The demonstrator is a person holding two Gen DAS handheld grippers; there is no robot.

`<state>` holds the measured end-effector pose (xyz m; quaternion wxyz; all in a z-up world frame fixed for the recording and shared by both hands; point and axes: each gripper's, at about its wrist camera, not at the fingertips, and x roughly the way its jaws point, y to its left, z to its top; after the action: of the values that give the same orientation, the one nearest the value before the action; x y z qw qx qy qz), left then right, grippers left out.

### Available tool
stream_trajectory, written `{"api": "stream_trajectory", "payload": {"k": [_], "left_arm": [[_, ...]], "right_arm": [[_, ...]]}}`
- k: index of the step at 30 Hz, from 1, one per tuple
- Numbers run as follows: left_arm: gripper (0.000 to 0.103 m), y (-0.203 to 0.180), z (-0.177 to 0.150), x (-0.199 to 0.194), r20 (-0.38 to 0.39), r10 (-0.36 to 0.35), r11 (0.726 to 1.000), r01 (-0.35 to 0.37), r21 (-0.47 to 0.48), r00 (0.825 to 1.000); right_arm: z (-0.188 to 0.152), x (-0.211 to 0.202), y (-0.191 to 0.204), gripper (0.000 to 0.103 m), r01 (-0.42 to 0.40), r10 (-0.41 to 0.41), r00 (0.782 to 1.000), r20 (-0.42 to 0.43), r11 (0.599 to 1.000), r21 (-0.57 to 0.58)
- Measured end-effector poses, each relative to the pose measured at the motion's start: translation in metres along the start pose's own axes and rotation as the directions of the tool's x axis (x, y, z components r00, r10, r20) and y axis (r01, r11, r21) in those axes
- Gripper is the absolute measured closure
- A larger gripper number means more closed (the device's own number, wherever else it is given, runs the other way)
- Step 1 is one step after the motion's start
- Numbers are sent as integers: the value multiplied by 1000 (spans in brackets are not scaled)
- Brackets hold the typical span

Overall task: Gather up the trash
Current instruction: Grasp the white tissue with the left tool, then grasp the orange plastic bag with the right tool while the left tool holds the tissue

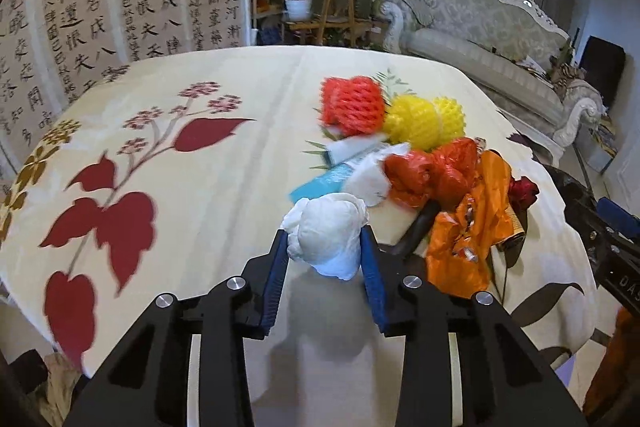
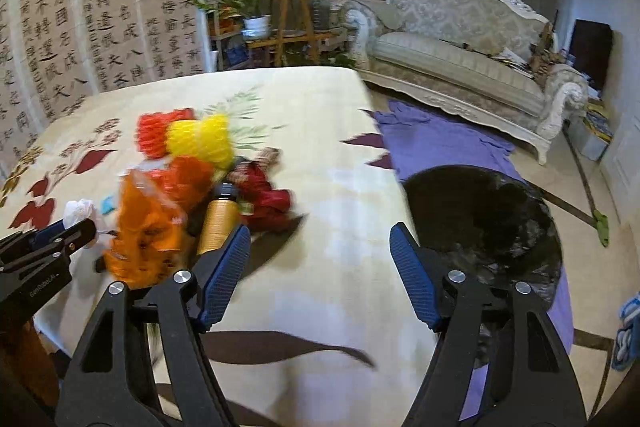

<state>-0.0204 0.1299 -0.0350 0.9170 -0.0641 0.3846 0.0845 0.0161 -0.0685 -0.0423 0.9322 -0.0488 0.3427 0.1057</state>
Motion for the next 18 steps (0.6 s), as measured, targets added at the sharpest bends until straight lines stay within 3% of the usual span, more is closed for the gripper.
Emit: {"api": "stream_trajectory", "payload": {"k": [10,18], "left_arm": [[66,61,-4,-26,56,148,987,-143,-76,987],[66,101,-14,-26,38,209,968,-201,-151,977]], "right_arm": [[6,-12,63,33,-139,140,990,13,988,-71],[-5,7,99,32,-139,132,989,-65,981,-131]]}}
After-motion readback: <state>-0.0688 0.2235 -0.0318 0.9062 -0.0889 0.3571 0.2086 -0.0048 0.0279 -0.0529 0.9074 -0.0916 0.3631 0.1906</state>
